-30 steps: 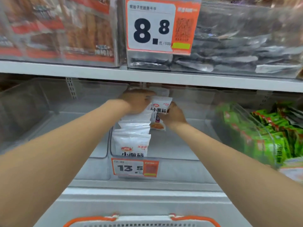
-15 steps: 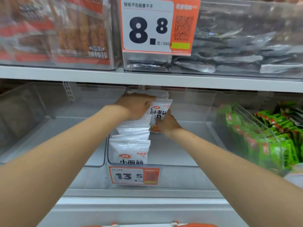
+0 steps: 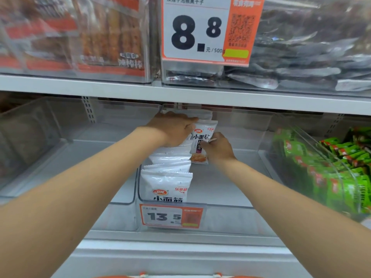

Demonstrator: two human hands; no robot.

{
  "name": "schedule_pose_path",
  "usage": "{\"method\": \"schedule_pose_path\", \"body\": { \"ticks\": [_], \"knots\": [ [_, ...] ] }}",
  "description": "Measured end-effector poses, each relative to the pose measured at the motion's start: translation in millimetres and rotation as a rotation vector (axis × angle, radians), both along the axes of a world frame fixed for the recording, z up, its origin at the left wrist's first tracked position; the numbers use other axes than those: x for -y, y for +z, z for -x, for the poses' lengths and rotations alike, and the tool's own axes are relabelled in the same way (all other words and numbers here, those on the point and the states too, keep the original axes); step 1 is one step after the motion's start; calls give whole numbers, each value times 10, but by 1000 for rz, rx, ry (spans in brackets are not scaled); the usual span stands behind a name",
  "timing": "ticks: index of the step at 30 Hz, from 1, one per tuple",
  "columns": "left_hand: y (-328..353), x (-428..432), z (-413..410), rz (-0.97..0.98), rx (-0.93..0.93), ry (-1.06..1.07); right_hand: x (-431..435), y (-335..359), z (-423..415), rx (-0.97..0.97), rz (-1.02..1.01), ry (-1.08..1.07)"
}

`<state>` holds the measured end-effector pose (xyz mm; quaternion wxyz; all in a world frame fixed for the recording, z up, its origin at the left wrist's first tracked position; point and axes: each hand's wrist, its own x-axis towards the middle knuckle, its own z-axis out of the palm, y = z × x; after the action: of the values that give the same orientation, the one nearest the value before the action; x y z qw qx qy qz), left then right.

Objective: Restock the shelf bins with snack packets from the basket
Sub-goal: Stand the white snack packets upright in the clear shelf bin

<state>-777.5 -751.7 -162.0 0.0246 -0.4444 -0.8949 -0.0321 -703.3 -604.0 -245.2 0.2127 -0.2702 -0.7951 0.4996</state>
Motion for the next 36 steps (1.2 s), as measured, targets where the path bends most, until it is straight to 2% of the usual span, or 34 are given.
{"method": "schedule_pose_path", "body": {
  "ticks": [4,12,17,21,24,29,32,36],
  "knots": [
    [12,5,-10,20,-8,8,-43,0,-24,-10,169,17],
    [30,18,-42,41,16,27,-116,-25,-65,-37,207,71],
    [26,20,-44,37,27,15,-69,-1,-78,-47,124,38],
    [26,18,-38,41,31,19,70,-27,-68,66,-69,158],
    [45,21,-67,47,39,24,109,-58,41,130,-72,165],
    [120,67,-145,-63,111,1,111,13,-17,221,60,97],
    [151,120,-259,-89,158,39,130,154,-205,385,21,44],
    [137,281,-544,-139,185,4,255,346,-578,359,-77,60]
  ]
}}
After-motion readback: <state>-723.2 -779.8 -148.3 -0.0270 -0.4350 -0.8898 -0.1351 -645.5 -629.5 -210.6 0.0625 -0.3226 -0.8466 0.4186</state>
